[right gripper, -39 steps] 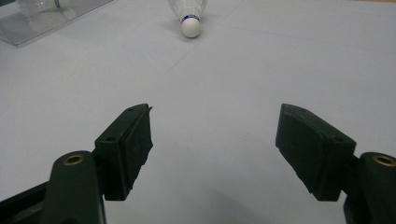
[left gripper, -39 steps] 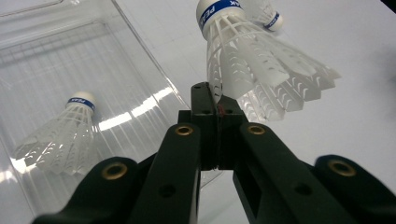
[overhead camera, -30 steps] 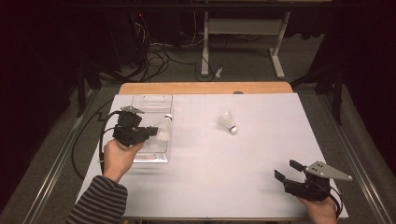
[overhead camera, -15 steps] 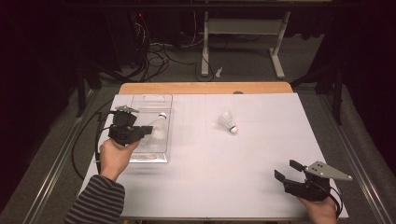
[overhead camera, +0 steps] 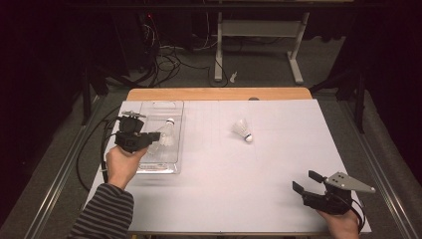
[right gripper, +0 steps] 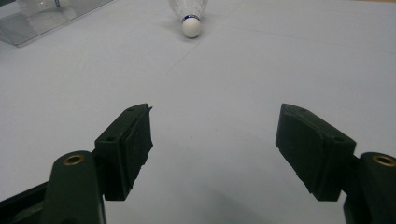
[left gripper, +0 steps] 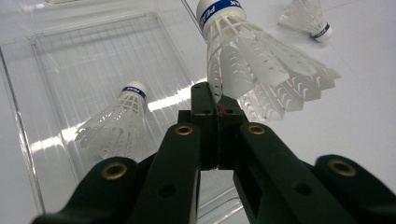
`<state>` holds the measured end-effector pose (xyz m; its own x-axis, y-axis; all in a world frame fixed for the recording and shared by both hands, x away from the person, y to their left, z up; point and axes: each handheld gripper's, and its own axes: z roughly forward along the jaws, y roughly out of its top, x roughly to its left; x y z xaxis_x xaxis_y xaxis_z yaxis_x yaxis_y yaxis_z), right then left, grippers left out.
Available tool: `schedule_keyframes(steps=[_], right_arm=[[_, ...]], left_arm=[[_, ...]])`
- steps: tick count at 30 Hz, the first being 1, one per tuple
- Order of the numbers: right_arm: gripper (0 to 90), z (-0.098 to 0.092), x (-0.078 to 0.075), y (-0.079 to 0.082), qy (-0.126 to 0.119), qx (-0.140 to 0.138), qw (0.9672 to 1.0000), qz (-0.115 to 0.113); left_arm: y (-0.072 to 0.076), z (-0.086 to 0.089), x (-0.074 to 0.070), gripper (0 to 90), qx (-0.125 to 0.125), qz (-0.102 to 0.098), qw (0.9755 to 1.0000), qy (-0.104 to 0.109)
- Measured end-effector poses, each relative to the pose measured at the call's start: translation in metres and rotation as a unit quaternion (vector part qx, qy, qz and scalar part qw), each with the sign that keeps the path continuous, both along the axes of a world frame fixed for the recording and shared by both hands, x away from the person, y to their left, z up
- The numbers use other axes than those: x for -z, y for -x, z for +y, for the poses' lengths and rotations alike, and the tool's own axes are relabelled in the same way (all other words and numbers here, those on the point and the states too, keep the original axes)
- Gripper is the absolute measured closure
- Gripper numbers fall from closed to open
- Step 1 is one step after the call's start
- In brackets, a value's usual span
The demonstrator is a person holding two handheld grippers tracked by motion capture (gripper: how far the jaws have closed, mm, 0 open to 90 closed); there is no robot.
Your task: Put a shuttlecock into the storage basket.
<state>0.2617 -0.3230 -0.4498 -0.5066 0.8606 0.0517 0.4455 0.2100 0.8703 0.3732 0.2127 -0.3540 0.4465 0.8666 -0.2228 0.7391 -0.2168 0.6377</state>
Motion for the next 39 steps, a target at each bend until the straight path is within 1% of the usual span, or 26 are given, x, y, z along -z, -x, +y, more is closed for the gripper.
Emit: schedule_keyframes(steps=[15, 23, 29, 31, 39], right_arm=[[27.7, 0.0, 0.0, 0.0, -0.001, -0.001, 1.0, -0.001], [27.7, 0.0, 0.0, 0.0, -0.001, -0.001, 1.0, 0.001], [27.7, 0.0, 0.0, 0.0, -0.002, -0.002, 1.0, 0.001], [27.7, 0.0, 0.0, 0.0, -0.001, -0.002, 1.0, 0.001], [27.7, 0.0, 0.0, 0.0, -0.002, -0.002, 1.0, 0.001]], left_arm=[[-0.014, 0.0, 0.008, 89.3, -0.022, 0.005, 0.9997, 0.003], [-0.026, -0.002, 0.015, 89.3, -0.036, 0.012, 0.9993, 0.005], [-0.034, -0.005, 0.019, 89.2, -0.045, 0.011, 0.9989, 0.001], [-0.037, -0.005, 0.02, 89.2, -0.048, 0.013, 0.9988, -0.001], [-0.048, -0.008, 0.023, 89.2, -0.055, 0.018, 0.9982, -0.015]])
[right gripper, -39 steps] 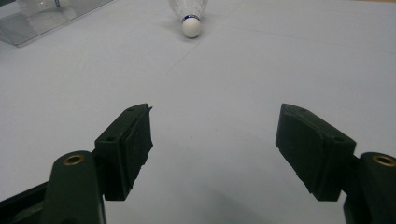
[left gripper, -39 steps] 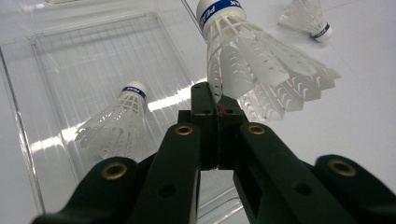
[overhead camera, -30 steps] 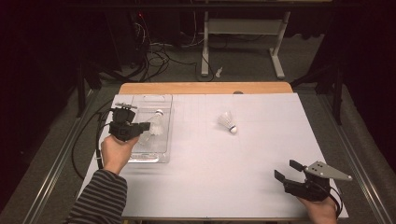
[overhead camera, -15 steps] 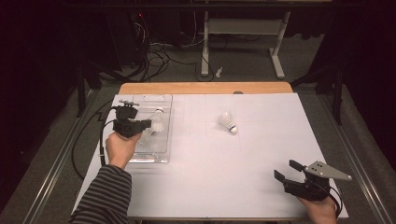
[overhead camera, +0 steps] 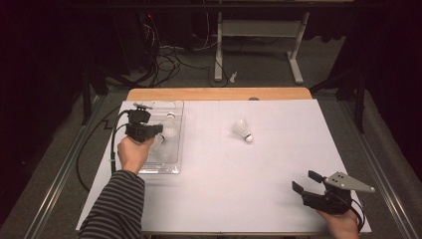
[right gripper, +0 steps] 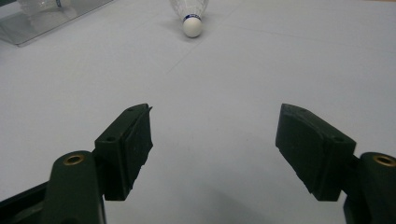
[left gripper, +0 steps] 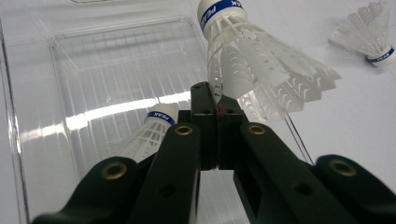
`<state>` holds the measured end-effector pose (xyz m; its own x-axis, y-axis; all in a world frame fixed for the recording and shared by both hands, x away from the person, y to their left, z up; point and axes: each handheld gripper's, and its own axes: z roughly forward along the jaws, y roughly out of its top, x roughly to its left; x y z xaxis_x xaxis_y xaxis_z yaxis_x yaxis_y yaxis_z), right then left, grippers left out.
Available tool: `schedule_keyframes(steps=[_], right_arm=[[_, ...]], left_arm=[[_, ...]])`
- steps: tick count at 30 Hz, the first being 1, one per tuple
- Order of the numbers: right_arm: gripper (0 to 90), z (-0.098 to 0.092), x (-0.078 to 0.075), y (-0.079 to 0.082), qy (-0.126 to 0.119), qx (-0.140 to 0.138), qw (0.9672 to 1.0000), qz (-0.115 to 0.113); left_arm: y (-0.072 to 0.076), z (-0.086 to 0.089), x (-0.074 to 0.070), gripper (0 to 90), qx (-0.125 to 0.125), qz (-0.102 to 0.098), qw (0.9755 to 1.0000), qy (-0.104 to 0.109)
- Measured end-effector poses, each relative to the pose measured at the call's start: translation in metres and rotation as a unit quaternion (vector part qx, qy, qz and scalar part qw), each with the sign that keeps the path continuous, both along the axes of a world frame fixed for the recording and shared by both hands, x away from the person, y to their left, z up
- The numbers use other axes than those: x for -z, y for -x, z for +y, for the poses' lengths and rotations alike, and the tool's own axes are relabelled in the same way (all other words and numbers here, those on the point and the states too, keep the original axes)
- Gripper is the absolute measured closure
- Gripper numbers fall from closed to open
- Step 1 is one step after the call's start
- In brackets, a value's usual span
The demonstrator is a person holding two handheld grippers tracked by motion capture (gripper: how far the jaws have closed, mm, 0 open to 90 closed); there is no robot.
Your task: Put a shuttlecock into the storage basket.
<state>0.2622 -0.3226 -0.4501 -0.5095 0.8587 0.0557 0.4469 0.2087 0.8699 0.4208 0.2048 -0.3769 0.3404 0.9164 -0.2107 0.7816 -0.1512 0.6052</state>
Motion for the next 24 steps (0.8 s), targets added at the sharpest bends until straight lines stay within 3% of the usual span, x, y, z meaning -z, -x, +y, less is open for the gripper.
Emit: schedule_keyframes(steps=[5, 24], right_arm=[[27.7, 0.0, 0.0, 0.0, 0.0, 0.0, 1.0, 0.0], [27.7, 0.0, 0.0, 0.0, 0.0, -0.001, 1.0, 0.0]], left_arm=[[-0.008, -0.003, 0.004, 89.2, -0.007, 0.006, 0.9999, -0.014], [-0.025, -0.008, 0.02, 89.1, -0.026, 0.027, 0.999, -0.023]])
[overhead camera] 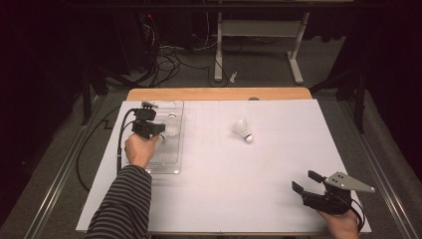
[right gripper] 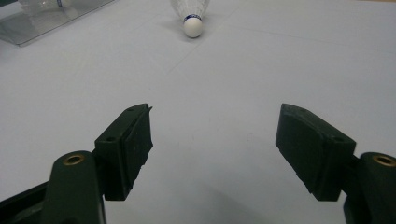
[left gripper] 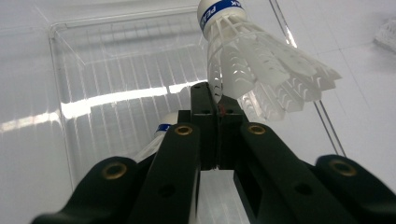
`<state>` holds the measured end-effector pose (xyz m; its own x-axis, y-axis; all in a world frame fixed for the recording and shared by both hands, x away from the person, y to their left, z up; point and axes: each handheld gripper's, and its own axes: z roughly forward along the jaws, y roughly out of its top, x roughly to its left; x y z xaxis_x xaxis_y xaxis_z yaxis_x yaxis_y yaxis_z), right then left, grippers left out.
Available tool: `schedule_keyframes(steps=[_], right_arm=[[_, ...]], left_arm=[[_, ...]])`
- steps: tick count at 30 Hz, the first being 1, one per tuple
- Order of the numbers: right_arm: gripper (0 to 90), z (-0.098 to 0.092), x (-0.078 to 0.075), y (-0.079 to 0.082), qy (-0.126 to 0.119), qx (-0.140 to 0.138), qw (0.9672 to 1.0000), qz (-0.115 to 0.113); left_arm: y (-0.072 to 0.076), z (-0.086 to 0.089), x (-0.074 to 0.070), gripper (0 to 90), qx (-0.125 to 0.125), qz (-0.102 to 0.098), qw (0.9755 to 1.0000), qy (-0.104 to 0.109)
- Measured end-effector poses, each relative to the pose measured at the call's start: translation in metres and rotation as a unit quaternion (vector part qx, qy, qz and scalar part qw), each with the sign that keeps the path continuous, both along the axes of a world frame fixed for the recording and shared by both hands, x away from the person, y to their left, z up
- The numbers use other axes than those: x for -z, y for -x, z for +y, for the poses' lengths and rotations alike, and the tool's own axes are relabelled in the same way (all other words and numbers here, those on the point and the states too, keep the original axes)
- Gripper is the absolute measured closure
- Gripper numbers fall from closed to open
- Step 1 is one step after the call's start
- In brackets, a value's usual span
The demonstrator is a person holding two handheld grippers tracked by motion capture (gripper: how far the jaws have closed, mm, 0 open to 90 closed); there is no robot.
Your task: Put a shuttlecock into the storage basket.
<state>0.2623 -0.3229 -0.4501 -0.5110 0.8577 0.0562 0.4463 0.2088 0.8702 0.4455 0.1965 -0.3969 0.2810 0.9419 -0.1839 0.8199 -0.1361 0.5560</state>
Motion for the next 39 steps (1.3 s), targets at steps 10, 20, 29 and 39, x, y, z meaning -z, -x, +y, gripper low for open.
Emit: schedule_keyframes(steps=[10, 20, 29, 39], right_arm=[[27.7, 0.0001, -0.0001, 0.0001, 0.0, -0.001, 1.0, -0.001], [27.7, 0.0003, -0.0001, 0.0, 0.0, -0.001, 1.0, 0.0], [27.7, 0.0, 0.0, -0.0001, 0.0, -0.001, 1.0, 0.0], [27.8, -0.0001, 0.0, -0.0001, 0.0, -0.001, 1.0, 0.0]], left_arm=[[-0.0023, -0.0012, 0.0039, 88.9, 0.001, 0.006, 1.0, -0.006], [-0.0039, -0.0017, 0.0069, 88.2, -0.001, 0.011, 0.9999, -0.012], [-0.0007, -0.0054, 0.0057, 68.0, 0.011, 0.002, 0.9996, -0.024], [0.0053, -0.0071, 0.0011, 54.6, 0.022, -0.003, 0.9996, -0.019]])
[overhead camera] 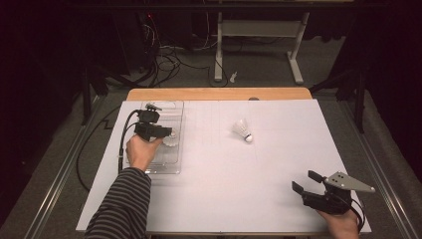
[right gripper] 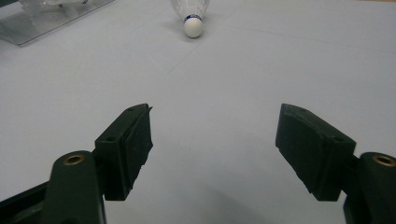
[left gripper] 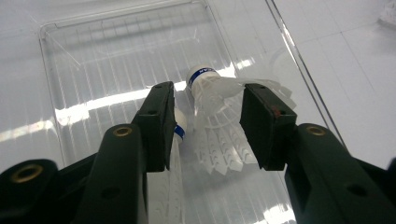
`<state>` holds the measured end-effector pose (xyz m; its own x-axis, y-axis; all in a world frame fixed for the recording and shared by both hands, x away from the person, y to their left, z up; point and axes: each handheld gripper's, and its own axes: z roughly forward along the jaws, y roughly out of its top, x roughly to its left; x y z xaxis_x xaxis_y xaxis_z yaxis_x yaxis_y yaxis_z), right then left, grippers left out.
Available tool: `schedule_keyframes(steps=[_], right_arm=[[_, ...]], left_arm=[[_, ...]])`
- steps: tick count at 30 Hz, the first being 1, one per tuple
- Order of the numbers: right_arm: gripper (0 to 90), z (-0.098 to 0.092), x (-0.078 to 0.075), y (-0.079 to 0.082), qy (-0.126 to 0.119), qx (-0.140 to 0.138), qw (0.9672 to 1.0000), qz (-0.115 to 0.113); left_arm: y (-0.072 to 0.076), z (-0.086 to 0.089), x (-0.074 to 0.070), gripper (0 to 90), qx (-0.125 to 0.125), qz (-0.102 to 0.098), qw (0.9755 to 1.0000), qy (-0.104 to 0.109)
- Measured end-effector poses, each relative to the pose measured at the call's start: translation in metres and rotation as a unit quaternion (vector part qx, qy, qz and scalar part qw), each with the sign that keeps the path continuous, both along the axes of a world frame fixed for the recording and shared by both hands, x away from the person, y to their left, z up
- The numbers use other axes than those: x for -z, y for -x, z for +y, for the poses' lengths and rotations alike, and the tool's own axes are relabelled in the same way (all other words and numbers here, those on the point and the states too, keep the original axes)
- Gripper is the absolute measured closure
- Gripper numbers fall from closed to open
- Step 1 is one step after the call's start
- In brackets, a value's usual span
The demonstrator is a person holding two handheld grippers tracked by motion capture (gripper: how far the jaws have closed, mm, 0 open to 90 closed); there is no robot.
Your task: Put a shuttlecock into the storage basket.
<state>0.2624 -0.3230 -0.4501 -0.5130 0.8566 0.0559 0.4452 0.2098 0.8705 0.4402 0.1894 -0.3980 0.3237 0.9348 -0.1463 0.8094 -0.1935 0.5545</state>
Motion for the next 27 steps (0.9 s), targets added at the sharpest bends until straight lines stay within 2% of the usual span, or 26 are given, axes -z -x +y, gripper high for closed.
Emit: schedule_keyframes(steps=[10, 20, 24, 27], right_arm=[[27.8, 0.0, 0.0, 0.0, 0.0, -0.001, 1.0, -0.001], [27.8, 0.0, 0.0, 0.0, 0.0, -0.001, 1.0, -0.002], [27.9, 0.0, 0.0, 0.001, 0.0, -0.001, 1.0, -0.002], [27.8, 0.0, 0.0, 0.001, 0.0, -0.001, 1.0, -0.002]], left_arm=[[0.005, -0.002, -0.004, 48.8, 0.012, -0.003, 0.9999, 0.003], [0.015, -0.003, -0.011, 46.2, 0.017, -0.019, 0.9997, 0.005], [0.018, -0.002, -0.014, 45.6, 0.017, -0.031, 0.9993, 0.012], [0.02, -0.001, -0.013, 45.6, 0.018, -0.032, 0.9992, 0.014]])
